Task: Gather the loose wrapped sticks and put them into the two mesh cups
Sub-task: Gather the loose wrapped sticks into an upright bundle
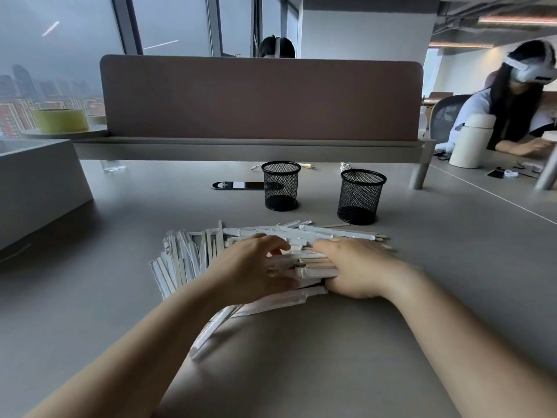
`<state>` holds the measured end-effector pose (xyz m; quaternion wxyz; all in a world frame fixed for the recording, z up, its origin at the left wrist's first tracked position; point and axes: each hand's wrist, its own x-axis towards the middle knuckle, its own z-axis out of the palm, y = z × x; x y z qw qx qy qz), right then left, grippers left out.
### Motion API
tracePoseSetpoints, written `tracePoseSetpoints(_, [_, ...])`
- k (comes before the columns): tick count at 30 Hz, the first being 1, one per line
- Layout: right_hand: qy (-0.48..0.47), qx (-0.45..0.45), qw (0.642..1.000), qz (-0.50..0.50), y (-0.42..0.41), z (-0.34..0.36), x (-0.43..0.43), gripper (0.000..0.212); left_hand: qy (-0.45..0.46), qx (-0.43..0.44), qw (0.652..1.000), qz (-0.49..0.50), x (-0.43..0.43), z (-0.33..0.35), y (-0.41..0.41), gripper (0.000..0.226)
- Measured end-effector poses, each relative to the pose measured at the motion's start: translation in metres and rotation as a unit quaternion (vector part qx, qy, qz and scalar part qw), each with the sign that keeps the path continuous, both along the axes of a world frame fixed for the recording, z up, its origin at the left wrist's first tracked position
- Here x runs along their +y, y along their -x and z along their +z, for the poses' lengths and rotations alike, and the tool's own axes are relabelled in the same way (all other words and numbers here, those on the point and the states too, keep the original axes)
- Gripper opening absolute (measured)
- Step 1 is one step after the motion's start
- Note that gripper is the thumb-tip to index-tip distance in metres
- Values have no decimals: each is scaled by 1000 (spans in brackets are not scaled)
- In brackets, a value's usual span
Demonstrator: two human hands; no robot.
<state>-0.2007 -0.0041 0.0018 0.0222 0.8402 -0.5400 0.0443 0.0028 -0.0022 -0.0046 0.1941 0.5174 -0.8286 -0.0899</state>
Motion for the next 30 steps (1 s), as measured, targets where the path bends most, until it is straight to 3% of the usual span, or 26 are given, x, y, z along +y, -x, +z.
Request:
tracePoseSetpoints(6, [37, -59, 997, -34, 10, 7, 0, 22, 57, 87, 992, 74, -4, 0, -5, 69])
tracePoseSetpoints(14, [25, -161, 985, -60, 12, 10, -1, 22, 31, 207, 972, 104, -8, 0, -8, 91])
tracePoseSetpoints(22, [2, -219, 973, -67, 12, 9, -3, 27, -16, 257, 958, 129, -13, -1, -8, 54])
tracePoseSetpoints(26, [11, -269, 961, -68, 15, 10, -6, 27, -20, 271, 948, 164, -20, -3, -14, 46])
tracePoseSetpoints(30, [31, -324, 944, -57, 11, 13, -4, 19, -4, 249, 950, 189, -23, -7, -15, 52])
